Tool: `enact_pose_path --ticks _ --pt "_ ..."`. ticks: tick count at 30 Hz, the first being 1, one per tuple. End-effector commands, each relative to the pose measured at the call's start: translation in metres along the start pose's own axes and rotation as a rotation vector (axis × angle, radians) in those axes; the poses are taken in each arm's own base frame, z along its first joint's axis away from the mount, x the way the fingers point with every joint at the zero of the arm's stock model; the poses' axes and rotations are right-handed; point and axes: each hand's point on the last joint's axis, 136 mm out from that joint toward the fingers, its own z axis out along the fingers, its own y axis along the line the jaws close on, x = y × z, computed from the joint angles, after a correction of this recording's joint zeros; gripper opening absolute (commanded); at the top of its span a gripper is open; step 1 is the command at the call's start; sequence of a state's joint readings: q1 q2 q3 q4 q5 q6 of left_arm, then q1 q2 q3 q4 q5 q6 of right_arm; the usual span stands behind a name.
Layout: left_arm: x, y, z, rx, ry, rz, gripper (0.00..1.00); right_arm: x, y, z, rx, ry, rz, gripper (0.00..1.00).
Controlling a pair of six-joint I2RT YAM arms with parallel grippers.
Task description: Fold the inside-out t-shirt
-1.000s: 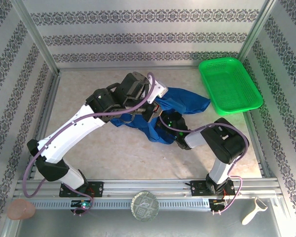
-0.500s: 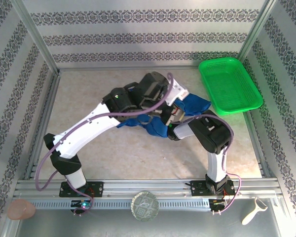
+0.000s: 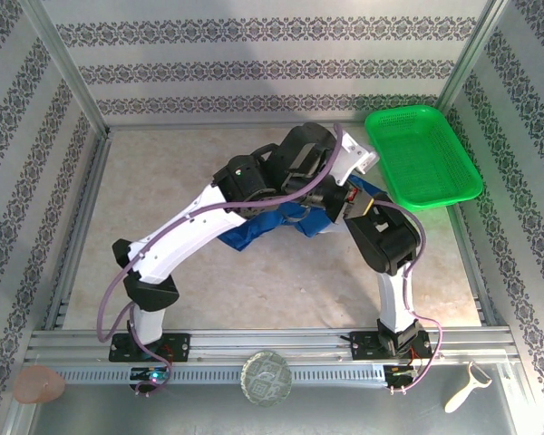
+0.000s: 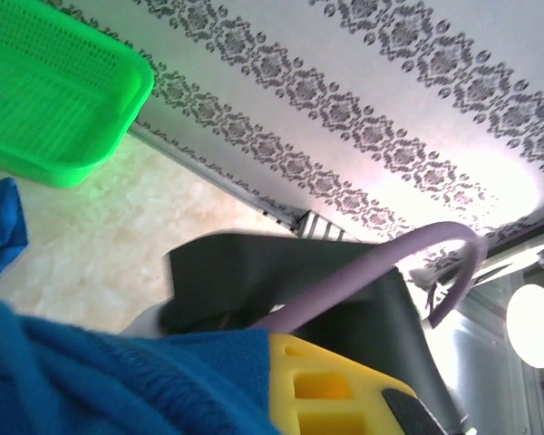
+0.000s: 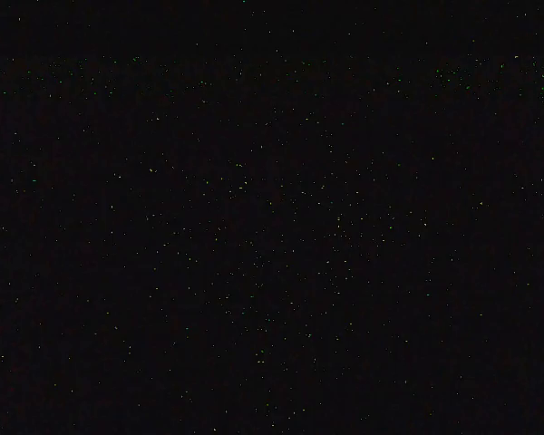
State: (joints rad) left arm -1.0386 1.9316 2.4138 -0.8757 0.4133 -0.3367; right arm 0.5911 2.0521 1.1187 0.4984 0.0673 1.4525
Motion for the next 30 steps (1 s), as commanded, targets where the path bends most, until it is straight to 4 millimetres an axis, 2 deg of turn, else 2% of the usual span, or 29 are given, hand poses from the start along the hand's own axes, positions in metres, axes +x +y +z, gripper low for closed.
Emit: enact_pose_path --ticks 1,9,13,17,22,26,30 --pt "-0.026 -0.076 -0.018 0.25 -0.095 0.05 0.0 0.005 -0.045 0.016 0.175 0.011 0.027 0.83" --pt "-0.029 -0.128 -0.027 0.384 -0.133 0.074 0.0 -0.004 -0.061 0.036 0.27 0.003 0.078 0.96" --pt "-0.029 -0.142 -0.032 0.416 -0.139 0.079 0.0 -0.009 -0.067 0.041 0.31 -0.013 0.101 0.98" --pt "-0.018 -0.146 -0.029 0.41 -0.112 0.081 0.0 -0.014 -0.075 0.045 0.38 -0.014 0.141 0.98" --pt "-0.008 -0.127 -0.021 0.323 -0.146 0.064 0.0 -0.011 -0.099 0.031 0.53 -0.015 0.241 0.95" --pt "-0.01 -0.098 -0.024 0.227 -0.243 0.011 0.0 -0.012 -0.116 0.013 0.614 -0.046 0.285 0.88" --pt "-0.012 -0.071 -0.027 0.177 -0.31 -0.057 0.0 -0.014 -0.126 0.004 0.658 -0.061 0.288 0.77"
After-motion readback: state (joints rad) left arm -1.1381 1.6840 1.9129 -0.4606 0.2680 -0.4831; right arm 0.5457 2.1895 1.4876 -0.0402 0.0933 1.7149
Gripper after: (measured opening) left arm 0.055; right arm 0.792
